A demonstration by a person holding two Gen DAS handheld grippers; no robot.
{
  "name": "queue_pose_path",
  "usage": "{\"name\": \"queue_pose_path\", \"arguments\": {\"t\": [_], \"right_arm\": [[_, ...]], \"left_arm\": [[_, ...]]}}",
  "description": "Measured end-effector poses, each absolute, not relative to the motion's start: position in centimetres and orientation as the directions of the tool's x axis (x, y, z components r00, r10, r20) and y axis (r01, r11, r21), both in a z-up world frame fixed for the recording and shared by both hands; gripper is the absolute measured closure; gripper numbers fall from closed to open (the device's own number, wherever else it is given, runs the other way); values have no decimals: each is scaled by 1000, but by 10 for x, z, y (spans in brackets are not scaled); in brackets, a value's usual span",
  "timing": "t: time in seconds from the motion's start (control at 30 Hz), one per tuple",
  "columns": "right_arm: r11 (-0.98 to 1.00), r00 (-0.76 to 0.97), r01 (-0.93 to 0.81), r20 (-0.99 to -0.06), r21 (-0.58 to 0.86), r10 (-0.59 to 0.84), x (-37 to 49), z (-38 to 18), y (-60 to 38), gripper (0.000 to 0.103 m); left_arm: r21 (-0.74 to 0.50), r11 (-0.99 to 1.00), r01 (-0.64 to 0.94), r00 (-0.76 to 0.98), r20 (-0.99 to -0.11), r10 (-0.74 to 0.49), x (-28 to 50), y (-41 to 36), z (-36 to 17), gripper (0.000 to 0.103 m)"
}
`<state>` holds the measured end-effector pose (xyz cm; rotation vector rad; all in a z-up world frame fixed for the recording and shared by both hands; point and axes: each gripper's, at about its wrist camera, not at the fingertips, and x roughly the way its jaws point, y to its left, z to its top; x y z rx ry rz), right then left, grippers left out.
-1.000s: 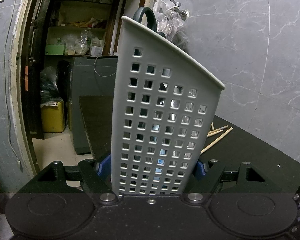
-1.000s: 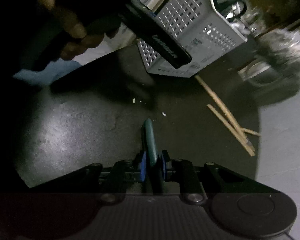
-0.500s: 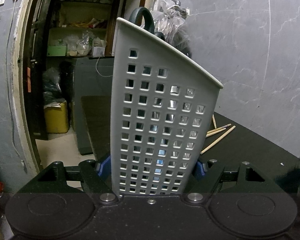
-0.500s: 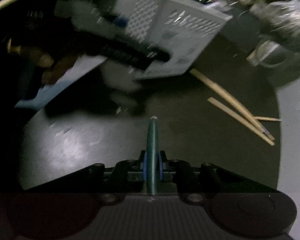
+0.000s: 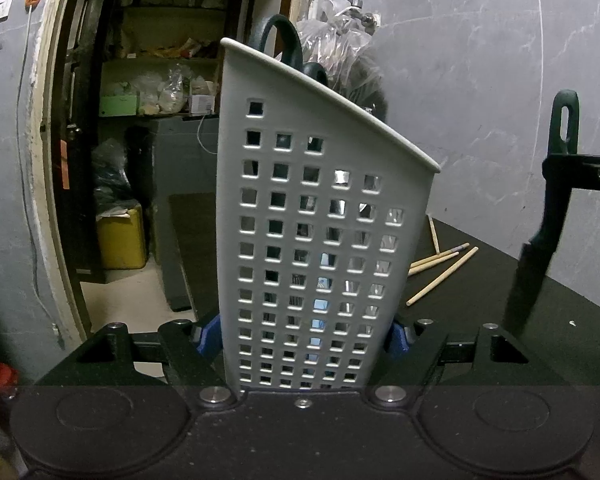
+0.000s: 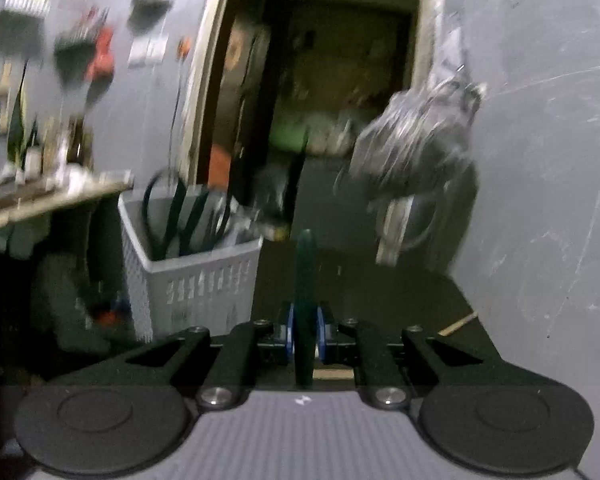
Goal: Organize utensils
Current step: 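Carry the knife with the right tool up over the basket, then lower the knife into the basket and open the right tool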
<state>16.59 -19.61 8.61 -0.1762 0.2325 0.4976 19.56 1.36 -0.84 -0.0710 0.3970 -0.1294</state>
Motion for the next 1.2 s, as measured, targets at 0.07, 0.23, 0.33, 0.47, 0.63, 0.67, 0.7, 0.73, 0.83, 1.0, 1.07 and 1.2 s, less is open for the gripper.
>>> {"name": "queue_pose_path", "arguments": {"t": [0.07,0.23,0.33,0.47,0.63,0.67,0.7,0.73,0.83,1.0,1.07,1.2], "right_arm": [[872,858,-484,-237,-72,456,173,82,-198,90],[878,861,-477,-218,-35,459,177,73,-203,90],[880,862,-474,-222,-31,456,177,74,-204,90],[881,862,-473,-220,-29,456,176,73,-206,90],[885,867,-465,-210,-19,451,169,73,-207,90],[887,870,-462,-204,-20,449,168,74,-207,90],[887,872,-461,-195,-22,449,167,76,-206,90],[886,874,-463,-180,-22,452,166,79,-206,90],[881,876,-474,-112,-9,470,162,92,-203,90],[869,869,-495,11,-11,495,157,122,-195,90],[864,863,-503,54,-15,503,157,133,-192,90],[851,843,-526,131,-10,522,156,155,-186,90]], "left_arm": [[-92,990,110,914,-382,-137,195,12,-8,26],[-90,990,108,914,-382,-134,195,11,-7,26],[-90,990,107,914,-382,-134,195,11,-7,26],[-89,990,107,914,-383,-133,195,12,-6,26],[-90,990,106,914,-382,-133,195,11,-6,26],[-90,990,107,915,-382,-133,195,12,-7,26],[-90,990,106,914,-382,-133,195,12,-7,26],[-90,990,107,914,-382,-133,195,12,-7,26],[-92,990,108,914,-382,-135,195,12,-6,26],[-92,990,107,914,-382,-134,195,12,-6,26],[-93,990,107,914,-382,-135,195,12,-6,26],[-92,990,107,914,-382,-135,195,12,-6,26]]}}
